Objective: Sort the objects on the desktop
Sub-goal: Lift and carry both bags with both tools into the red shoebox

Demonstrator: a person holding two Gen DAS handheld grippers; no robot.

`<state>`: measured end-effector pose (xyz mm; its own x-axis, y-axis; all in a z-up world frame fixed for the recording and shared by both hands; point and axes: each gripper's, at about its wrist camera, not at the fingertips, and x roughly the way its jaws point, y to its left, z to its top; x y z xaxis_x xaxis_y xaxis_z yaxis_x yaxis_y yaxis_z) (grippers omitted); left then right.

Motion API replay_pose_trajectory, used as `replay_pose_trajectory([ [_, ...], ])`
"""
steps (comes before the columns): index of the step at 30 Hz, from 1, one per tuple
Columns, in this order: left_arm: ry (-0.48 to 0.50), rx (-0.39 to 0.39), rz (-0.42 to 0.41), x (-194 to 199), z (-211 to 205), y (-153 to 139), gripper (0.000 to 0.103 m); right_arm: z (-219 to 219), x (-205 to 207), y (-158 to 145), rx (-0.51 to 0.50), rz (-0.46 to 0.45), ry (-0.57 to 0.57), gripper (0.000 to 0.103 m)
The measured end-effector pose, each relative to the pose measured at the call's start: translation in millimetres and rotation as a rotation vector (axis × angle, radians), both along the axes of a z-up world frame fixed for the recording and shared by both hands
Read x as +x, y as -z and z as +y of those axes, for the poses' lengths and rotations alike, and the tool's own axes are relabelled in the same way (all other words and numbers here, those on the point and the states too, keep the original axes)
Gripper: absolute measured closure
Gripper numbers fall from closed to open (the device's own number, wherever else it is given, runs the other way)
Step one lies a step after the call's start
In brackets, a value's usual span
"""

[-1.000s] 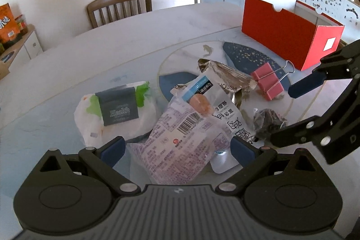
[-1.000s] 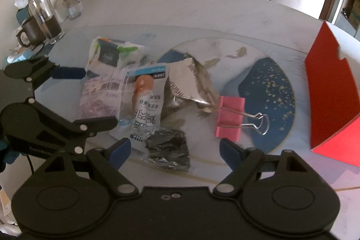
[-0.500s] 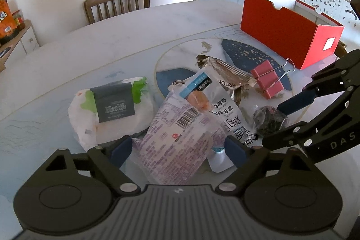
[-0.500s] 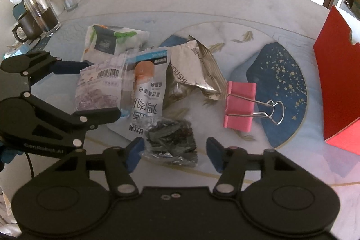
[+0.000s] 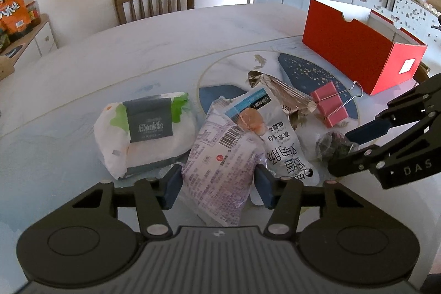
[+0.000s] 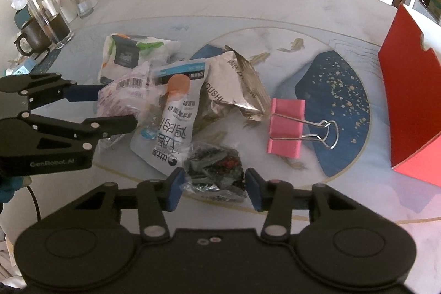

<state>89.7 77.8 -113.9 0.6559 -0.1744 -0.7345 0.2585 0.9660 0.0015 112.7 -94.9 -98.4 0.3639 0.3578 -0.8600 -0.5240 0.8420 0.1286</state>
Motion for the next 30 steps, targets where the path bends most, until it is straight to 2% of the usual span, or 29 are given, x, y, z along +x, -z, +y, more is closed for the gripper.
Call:
replay_pose_trajectory([
  [8,-0.041,-0.017,0.003,-9.8,0.3,-3.5,0.049,-9.4,-2.7,-5.0,0.005,-0.012,0.015,0.065],
  [17,-0.072,-0.054,-0.003,-24.9,-4.7,-17.1,0.049,-20.8,-7.2,-15.3,0.022,-0.019,0.027,0.066],
  [30,-0.035,-0.089,-0.011,-39.8,-37.1,-48.4,0.049,-46.0,-16.4,-39.0,0.058,-0.046,0.053,0.066],
])
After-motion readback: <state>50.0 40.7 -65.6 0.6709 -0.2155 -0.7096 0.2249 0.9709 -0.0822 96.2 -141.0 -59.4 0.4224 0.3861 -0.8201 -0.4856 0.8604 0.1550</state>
